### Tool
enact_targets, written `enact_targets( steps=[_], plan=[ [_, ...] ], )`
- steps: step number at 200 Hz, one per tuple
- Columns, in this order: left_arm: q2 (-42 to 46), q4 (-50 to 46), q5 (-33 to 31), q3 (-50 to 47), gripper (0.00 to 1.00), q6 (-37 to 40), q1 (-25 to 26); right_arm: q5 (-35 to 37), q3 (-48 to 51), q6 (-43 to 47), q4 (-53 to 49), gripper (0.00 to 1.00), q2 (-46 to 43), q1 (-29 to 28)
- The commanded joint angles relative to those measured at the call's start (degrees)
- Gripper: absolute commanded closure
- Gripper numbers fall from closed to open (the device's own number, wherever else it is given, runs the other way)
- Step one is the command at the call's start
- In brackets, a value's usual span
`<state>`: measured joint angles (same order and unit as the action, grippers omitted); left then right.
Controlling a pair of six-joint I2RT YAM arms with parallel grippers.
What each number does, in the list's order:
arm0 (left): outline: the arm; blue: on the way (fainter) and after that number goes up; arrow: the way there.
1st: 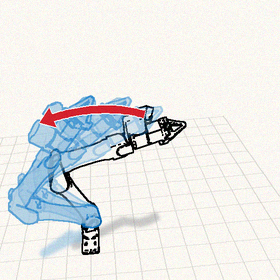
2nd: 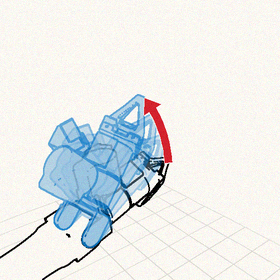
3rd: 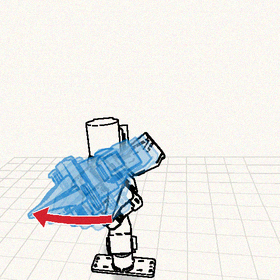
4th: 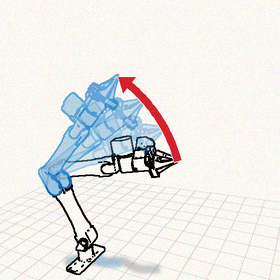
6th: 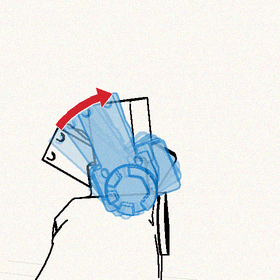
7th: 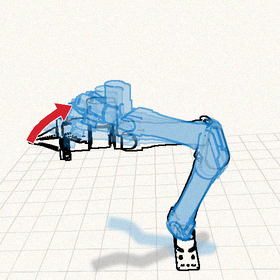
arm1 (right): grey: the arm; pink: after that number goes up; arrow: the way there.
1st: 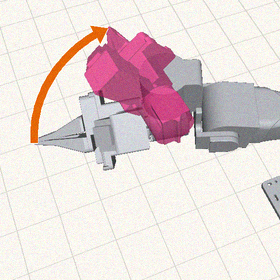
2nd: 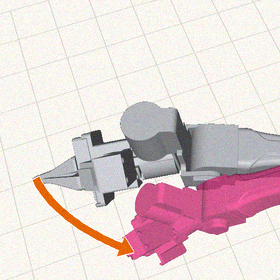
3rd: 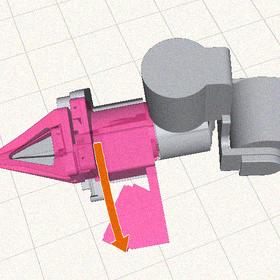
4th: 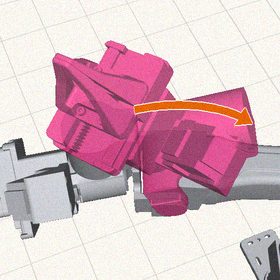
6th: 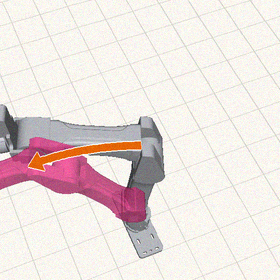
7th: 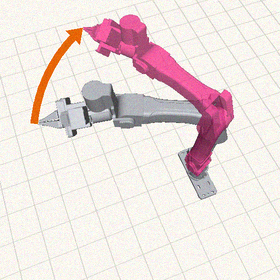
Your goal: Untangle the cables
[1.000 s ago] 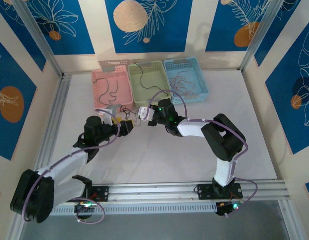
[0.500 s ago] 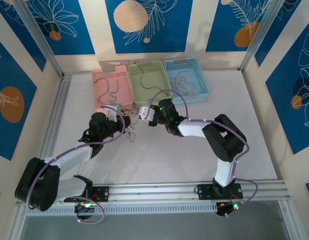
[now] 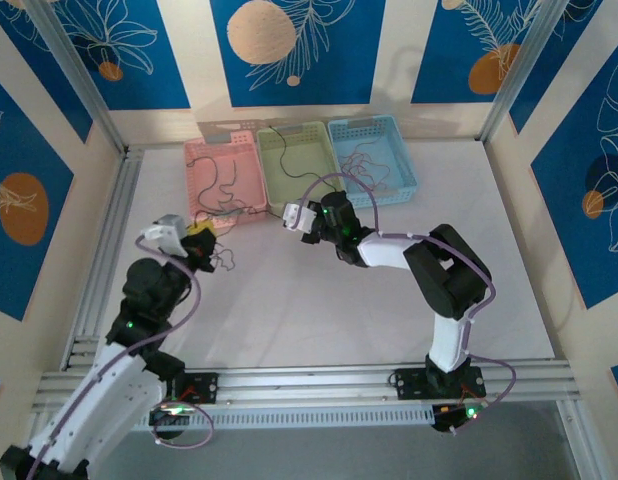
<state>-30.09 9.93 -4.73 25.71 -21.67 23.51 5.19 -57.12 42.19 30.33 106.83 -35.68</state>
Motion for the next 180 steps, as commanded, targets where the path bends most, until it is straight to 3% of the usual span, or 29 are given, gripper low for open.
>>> enact_targets(
  steps=[1,33,55,92,124,154,180],
  plan=[
    [3.04,-5.78,-7.66,0.62,1.00,1.54,-0.19,1.47,-1.08,-0.07,0.17,1.00,0.15,0.79],
    [1.51,-2.52,-7.64,-2.86,1.00,-0.09,-0.21,1.90,-1.41,-2.40,0.17,1.00,-0.20,1.48],
    [-3.96,3.16,-3.52,-5.16,1.00,-0.56,-0.30,0.85,-1.76,-7.23,-0.18,1.00,-1.53,2.48],
    [-17.47,17.85,3.93,-8.81,1.00,-0.86,-0.30,-1.94,-3.54,-22.40,-2.46,1.00,-5.50,4.42],
    [-27.01,26.14,2.80,-10.67,1.00,0.35,-0.22,-5.20,-8.53,-36.73,-7.69,1.00,-5.30,6.78],
    [-28.60,26.22,3.33,-10.19,1.00,0.41,-0.22,-9.80,-19.84,-49.44,-16.94,1.00,-1.94,10.60],
    [-29.92,26.98,3.23,-10.29,1.00,0.26,-0.22,-12.64,-33.96,-53.93,-24.39,1.00,5.28,12.25]
  ],
)
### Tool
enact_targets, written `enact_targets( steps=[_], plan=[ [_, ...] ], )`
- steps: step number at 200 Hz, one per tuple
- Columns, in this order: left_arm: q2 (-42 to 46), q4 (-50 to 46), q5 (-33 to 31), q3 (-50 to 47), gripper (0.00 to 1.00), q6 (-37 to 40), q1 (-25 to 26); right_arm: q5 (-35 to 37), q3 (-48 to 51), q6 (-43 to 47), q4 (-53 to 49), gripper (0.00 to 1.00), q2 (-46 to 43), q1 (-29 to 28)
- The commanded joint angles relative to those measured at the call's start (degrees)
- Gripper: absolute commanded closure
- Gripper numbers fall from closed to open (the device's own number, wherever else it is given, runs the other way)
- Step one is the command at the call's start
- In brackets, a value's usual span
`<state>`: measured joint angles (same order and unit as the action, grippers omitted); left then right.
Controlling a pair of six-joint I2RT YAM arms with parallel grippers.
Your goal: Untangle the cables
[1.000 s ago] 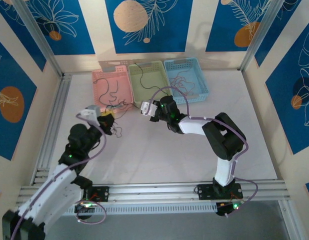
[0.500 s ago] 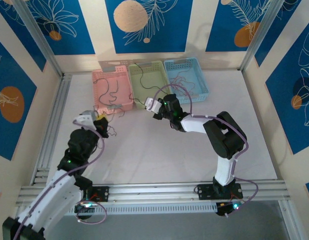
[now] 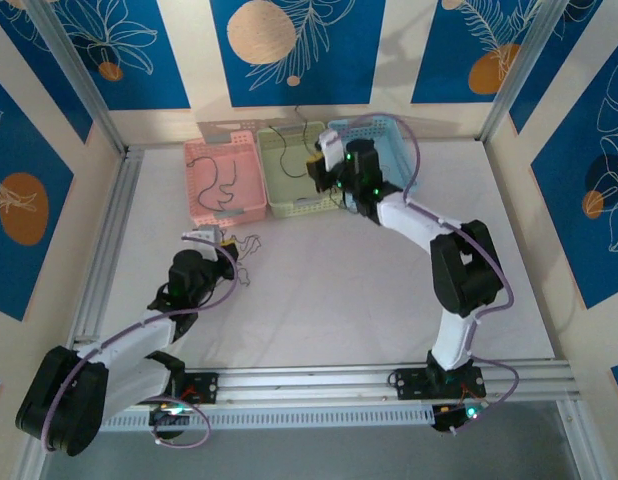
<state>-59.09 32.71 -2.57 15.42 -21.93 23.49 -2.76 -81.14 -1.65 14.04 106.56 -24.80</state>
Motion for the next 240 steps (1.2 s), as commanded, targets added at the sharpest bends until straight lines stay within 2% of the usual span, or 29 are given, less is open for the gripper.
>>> enact_targets(
  steps=[1,52,77,116,129,152,172,201,240],
  plan=[
    [-0.93,4.25,1.11,0.03,1.00,0.55,-0.19,-4.78,-9.94,-10.11,-8.08,1.00,6.19,1.43],
    [-0.52,4.21,0.06,-0.57,1.00,0.14,-0.19,-5.67,-34.52,-13.01,-14.22,1.00,25.02,2.17],
    [-1.14,4.21,0.19,-0.31,1.00,0.18,-0.17,-5.58,-42.53,-12.29,-15.75,1.00,32.09,2.24],
    [-0.94,4.21,0.20,-0.47,1.00,0.15,-0.19,-5.51,-53.79,-8.49,-25.31,1.00,40.35,2.24],
    [-1.05,4.30,0.33,-0.41,1.00,0.14,-0.18,-4.95,-53.31,-8.19,-25.48,0.92,40.35,2.38],
    [-1.15,4.46,0.46,-0.39,1.00,0.26,-0.19,-5.28,-50.69,-7.75,-25.54,0.68,38.84,2.72],
    [-0.79,4.77,0.63,-0.78,1.00,0.31,-0.19,-5.16,-46.41,-5.02,-24.58,0.56,35.51,2.45],
    [-0.68,4.91,0.61,-0.87,1.00,0.27,-0.24,-4.86,-35.86,-3.48,-19.16,0.53,27.77,2.99],
    [-0.66,5.21,1.18,-0.92,1.00,0.39,-0.17,-8.45,-18.75,-8.96,-7.27,0.53,14.70,5.19]
  ],
)
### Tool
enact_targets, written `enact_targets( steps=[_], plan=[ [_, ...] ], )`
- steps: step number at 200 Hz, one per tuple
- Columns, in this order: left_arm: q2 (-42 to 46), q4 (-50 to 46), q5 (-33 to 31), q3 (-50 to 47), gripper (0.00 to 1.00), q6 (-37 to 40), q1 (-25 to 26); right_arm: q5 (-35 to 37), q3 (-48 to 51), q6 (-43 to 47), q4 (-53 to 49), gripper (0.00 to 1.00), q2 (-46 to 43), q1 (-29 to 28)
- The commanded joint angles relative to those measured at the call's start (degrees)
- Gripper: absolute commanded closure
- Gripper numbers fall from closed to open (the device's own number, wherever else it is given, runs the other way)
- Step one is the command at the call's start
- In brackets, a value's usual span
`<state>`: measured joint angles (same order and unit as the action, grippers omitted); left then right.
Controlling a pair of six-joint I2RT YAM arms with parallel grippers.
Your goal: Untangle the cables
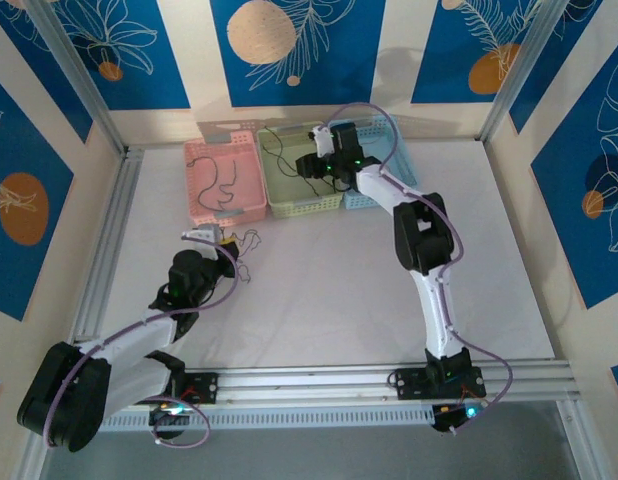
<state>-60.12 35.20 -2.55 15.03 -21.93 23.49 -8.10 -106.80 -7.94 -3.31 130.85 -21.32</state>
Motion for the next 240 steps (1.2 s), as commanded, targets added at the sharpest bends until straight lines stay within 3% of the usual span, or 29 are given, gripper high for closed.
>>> enact_targets(
  steps=[1,30,69,90,125,208,240],
  plan=[
    [0.41,2.70,1.24,-0.52,1.00,0.39,-0.23,-3.22,7.38,-2.68,10.39,0.53,-9.92,1.72],
    [0.75,4.52,3.46,-1.24,1.00,0.75,-0.19,-12.87,19.65,0.24,16.98,0.55,-18.43,1.11],
    [0.88,7.91,7.37,-2.26,1.00,1.02,-0.19,-38.35,33.75,19.61,15.17,0.55,-27.04,-0.37],
    [0.53,9.38,9.18,-2.40,1.00,1.06,-0.19,-41.96,35.59,29.37,11.39,0.53,-26.29,-3.05],
    [0.35,9.74,11.37,-2.37,1.00,0.95,-0.19,-39.84,31.40,40.05,3.43,0.50,-19.27,-9.19],
    [-1.14,11.19,14.53,-1.87,1.00,0.93,-0.11,-28.42,29.01,42.44,5.64,0.49,-15.88,-15.37],
    [-1.47,11.56,15.27,-1.84,1.00,0.93,-0.11,-28.23,29.01,42.79,6.95,0.52,-15.51,-16.14]
  ],
)
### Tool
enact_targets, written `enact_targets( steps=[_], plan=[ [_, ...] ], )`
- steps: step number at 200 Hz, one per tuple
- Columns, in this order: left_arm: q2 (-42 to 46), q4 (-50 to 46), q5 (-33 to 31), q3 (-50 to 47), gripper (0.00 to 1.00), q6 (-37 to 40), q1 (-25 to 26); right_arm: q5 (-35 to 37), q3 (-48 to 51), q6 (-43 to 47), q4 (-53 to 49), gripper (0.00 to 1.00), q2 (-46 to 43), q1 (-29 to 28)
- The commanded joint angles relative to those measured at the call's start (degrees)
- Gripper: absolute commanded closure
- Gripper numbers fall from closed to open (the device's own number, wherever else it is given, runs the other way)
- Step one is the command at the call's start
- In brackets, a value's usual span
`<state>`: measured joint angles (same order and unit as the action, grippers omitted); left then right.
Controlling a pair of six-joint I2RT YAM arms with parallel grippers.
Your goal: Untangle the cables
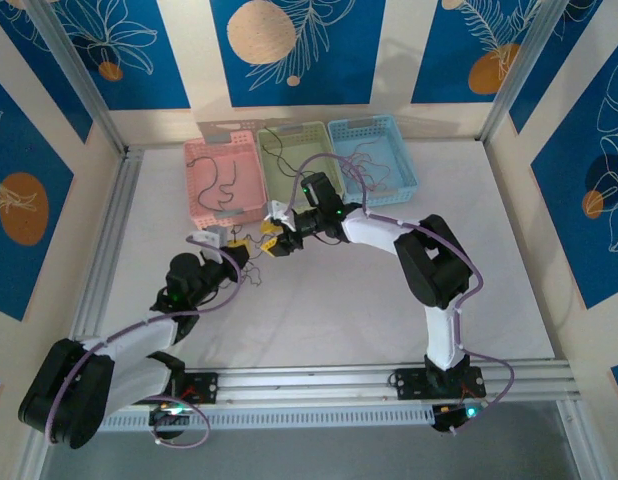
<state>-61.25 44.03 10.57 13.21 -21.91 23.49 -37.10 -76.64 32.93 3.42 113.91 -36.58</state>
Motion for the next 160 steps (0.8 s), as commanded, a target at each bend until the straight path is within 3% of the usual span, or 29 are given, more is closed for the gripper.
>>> enact_targets(
  steps=[1,21,43,84,90,107,122,136,150,160],
  plan=[
    [-0.35,2.73,2.16,-0.03,1.00,0.91,-0.11,0.66,-1.28,1.99,0.11,0.52,1.46,-0.83],
    [-0.77,2.90,2.78,0.15,1.00,0.83,-0.11,-0.61,-4.09,6.03,-7.31,0.59,2.81,-1.91],
    [-1.46,3.08,3.58,0.52,1.00,0.82,-0.01,0.01,-4.91,6.44,-8.03,0.68,3.44,-2.03],
    [-1.58,2.76,3.41,0.60,1.00,0.82,-0.02,0.74,-2.30,4.65,-2.95,1.00,1.32,-0.94],
    [-1.63,2.75,3.25,0.67,0.92,0.75,-0.02,1.16,-1.52,4.09,-1.36,1.00,0.85,-0.73],
    [-1.51,2.57,2.55,0.59,0.52,0.65,-0.02,3.70,1.02,1.23,4.44,1.00,-0.85,0.28],
    [-1.16,2.29,1.08,0.42,0.31,0.46,-0.01,5.73,3.50,-1.72,9.78,1.00,-2.50,1.81],
    [-0.42,1.88,-0.69,0.02,0.22,0.17,-0.02,9.05,5.98,-6.02,16.45,1.00,-4.09,3.50],
    [0.74,0.85,-3.31,-0.34,0.22,0.03,-0.02,11.43,7.71,-11.12,21.55,1.00,-5.43,5.46],
    [1.78,-0.25,-5.40,-0.56,0.22,-0.14,-0.02,9.19,9.92,-14.38,26.22,1.00,-6.73,6.98]
  ],
)
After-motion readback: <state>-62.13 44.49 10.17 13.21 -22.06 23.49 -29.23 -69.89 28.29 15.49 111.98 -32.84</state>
